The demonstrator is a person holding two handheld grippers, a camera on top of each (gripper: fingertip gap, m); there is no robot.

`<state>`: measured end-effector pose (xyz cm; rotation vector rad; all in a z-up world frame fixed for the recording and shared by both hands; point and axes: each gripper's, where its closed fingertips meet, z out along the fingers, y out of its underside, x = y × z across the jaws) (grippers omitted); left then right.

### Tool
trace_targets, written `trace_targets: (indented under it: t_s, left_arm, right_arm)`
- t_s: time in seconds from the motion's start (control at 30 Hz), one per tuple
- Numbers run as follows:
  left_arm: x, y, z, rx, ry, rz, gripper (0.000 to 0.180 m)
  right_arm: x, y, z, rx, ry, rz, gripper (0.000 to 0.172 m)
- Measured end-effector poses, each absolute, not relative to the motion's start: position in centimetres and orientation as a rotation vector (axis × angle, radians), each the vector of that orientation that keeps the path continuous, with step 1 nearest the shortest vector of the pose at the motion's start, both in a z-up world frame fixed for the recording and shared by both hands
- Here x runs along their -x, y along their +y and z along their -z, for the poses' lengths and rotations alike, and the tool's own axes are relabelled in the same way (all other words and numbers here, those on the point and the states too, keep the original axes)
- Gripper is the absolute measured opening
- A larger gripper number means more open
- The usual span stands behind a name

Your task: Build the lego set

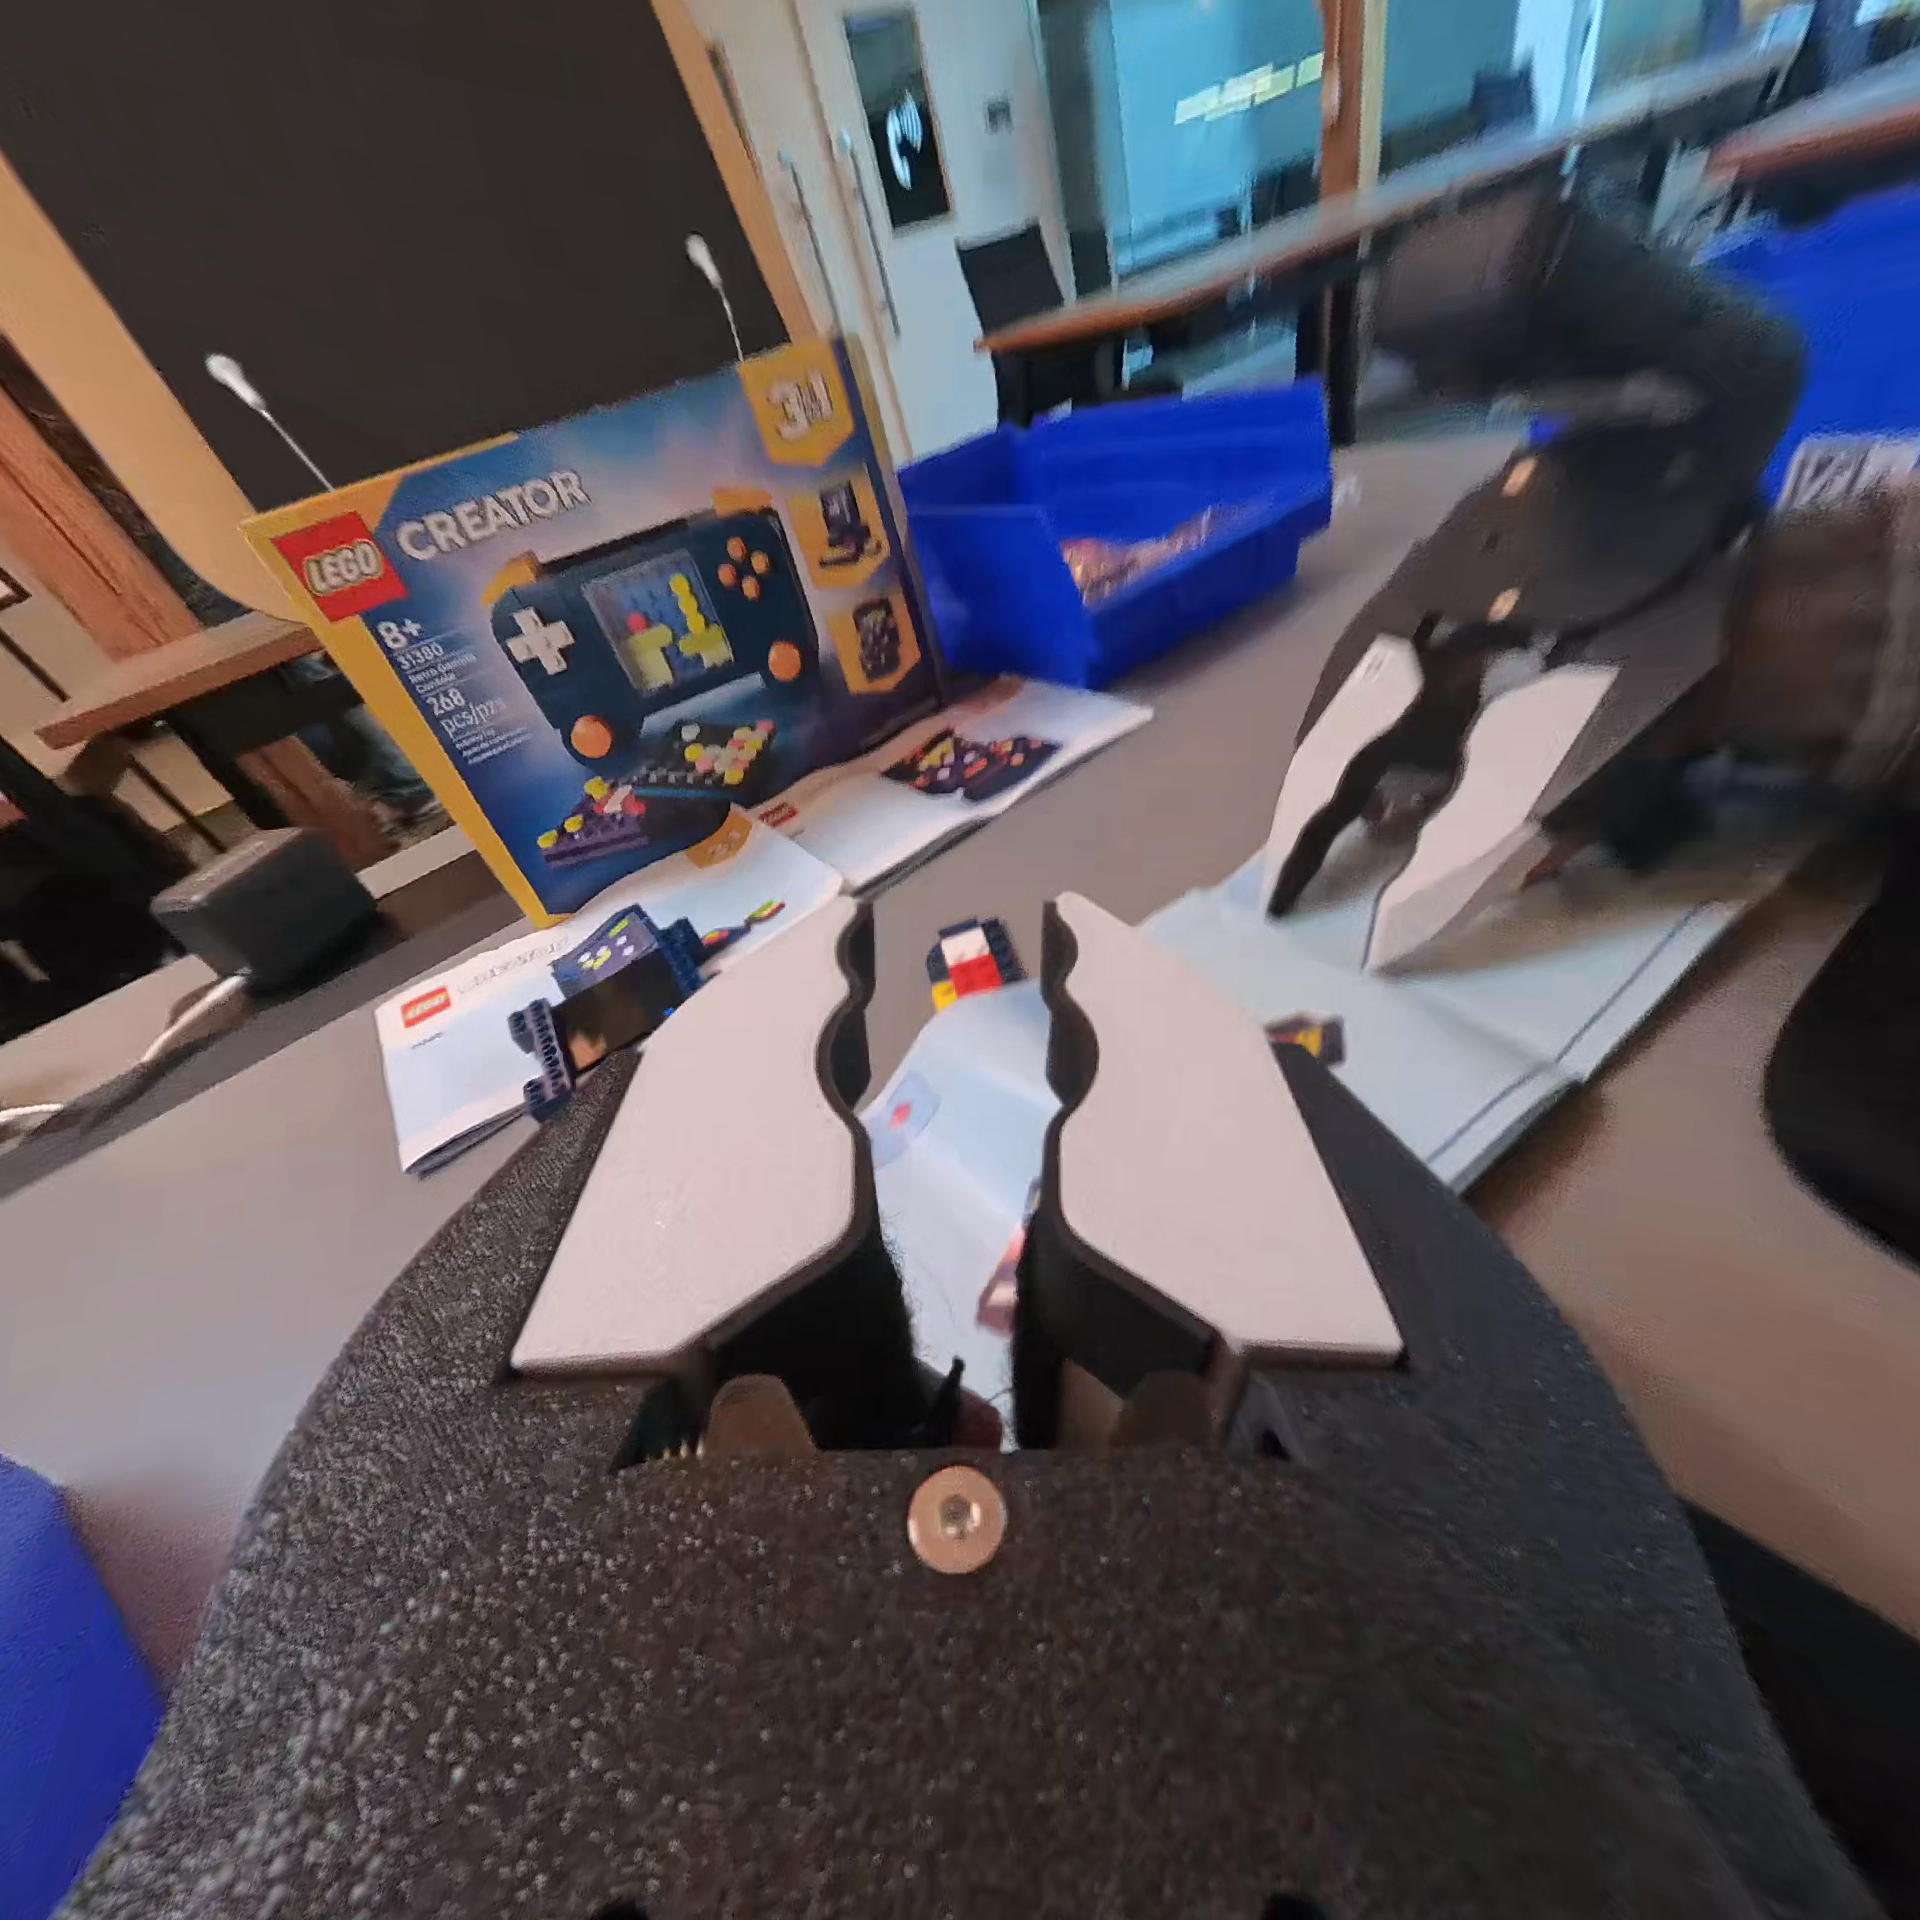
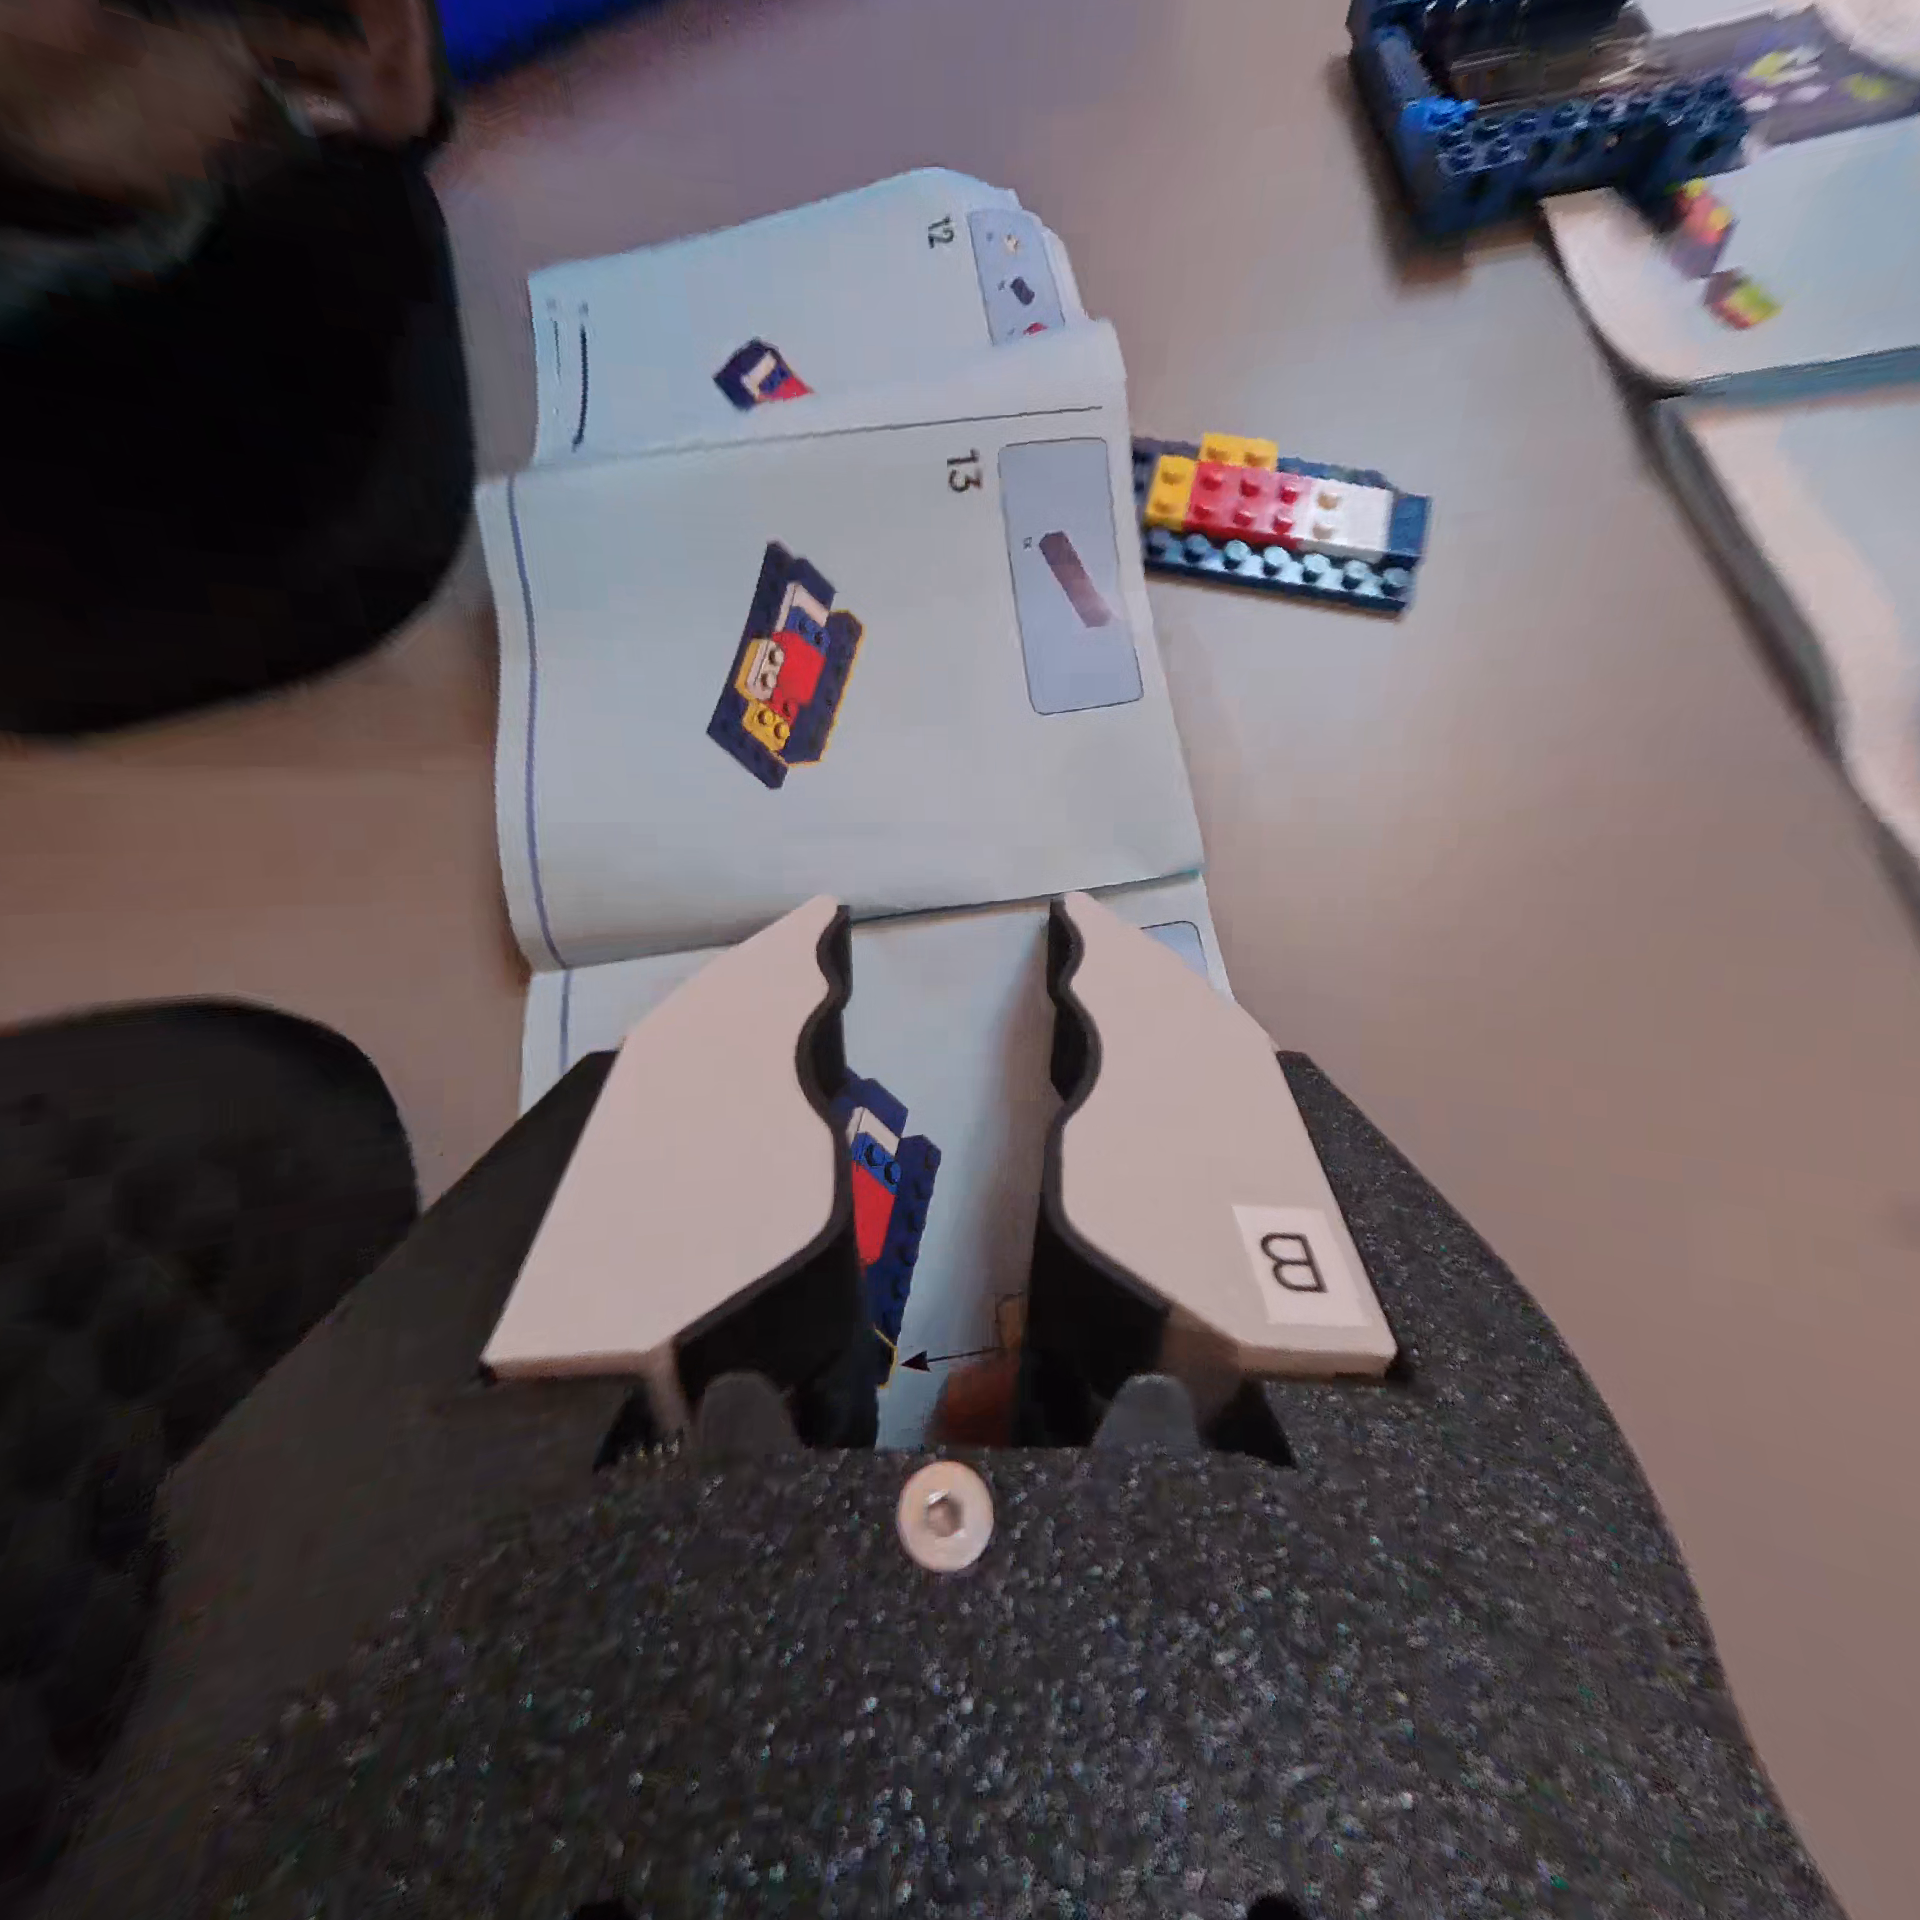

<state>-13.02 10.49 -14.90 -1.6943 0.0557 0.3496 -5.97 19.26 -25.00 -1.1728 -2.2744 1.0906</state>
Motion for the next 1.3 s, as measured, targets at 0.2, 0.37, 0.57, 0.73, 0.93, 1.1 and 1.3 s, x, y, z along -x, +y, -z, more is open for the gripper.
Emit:
trace_targets:
  t_s: [0.2,0.37,0.57,0.73,0.93,1.1,1.3]
  left_arm:
    - [13.4,10.9,16.5,1.784,0.02,-0.325,0.035]
    - [14.1,9.6,12.4,1.493,-0.089,-0.207,0.063]
    - [12.3,8.1,8.9,1.26,0.021,-0.174,0.076]
    - [10.1,6.3,6.7,1.106,0.128,-0.144,0.079]
    - [11.1,5.9,6.5,1.09,0.067,-0.11,0.084]
    - [11.3,6.5,7.0,1.134,0.065,-0.133,0.088]
    - [11.2,6.9,7.3,1.162,0.073,-0.131,0.091]
  right_arm:
    - [6.0,19.3,22.4,1.003,-2.164,-1.109,0.039]
    - [8.9,14.9,19.6,1.118,-2.061,-1.206,0.046]
    - [10.6,12.4,24.0,1.276,-2.157,-1.161,0.04]
    - [9.8,12.1,25.2,1.153,-2.254,-1.002,0.033]
    - [9.7,12.1,25.2,1.158,-2.261,-1.015,0.034]
    - [9.6,12.1,25.2,1.172,-2.263,-1.033,0.034]
    - [9.6,12.1,25.2,1.189,-2.266,-1.058,0.034]
